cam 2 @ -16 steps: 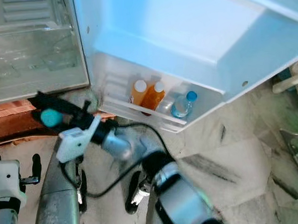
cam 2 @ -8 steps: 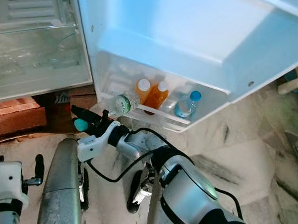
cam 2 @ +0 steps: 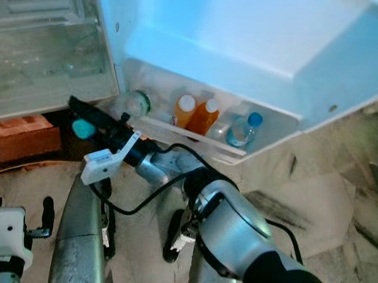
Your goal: Restocking fridge
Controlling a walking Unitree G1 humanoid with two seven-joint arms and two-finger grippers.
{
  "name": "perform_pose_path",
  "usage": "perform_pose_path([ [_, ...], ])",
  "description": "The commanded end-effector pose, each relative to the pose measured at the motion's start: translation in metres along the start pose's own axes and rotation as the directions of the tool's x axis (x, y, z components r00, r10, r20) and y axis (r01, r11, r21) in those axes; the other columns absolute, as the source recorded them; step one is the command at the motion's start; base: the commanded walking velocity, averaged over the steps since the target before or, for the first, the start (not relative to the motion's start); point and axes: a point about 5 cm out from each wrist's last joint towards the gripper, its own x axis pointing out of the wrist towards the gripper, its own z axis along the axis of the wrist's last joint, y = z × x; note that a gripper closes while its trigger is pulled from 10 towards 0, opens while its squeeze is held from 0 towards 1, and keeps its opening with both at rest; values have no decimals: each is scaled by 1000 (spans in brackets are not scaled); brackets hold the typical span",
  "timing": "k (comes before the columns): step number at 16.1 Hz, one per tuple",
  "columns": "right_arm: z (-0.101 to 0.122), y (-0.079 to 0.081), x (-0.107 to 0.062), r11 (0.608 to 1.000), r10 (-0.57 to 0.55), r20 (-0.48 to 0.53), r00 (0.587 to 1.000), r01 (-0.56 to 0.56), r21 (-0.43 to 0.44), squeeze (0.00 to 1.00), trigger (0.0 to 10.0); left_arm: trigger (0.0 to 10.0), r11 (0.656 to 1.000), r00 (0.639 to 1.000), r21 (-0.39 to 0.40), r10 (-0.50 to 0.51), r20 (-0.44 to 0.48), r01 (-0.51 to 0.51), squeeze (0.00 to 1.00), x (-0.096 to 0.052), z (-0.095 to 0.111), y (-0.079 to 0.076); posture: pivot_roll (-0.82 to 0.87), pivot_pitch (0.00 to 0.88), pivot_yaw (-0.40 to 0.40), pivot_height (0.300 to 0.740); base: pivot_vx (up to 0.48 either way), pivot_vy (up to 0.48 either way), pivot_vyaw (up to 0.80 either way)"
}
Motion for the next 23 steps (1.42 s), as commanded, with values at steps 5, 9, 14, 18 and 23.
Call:
perform_pose_path([
  [5,-22,35,-47,987,119,-332,936,-74,145,0,10000,10000,999,997,15,-37,-64,38,0,-17,-6,-1,483,514,-174,563,0,0,0],
  [9,-33,52,-78,944,171,-568,805,31,329,0,10000,10000,998,995,22,-52,-83,54,0,-20,-7,0,486,522,-160,563,0,0,0],
  [14,-70,36,-120,850,160,-840,518,360,383,0,10000,10000,997,994,30,-63,-86,65,0,-16,-7,-3,481,506,-160,563,0,0,0],
  [18,-95,9,-152,760,97,-938,333,584,286,0,10000,10000,997,996,39,-65,-56,68,0,1,-6,-6,471,460,-152,563,0,0,0],
  [23,-107,-8,-168,750,51,-968,246,631,199,914,10000,10000,996,997,40,-72,-36,73,0,10,-4,-8,468,434,-143,563,0,0,0],
])
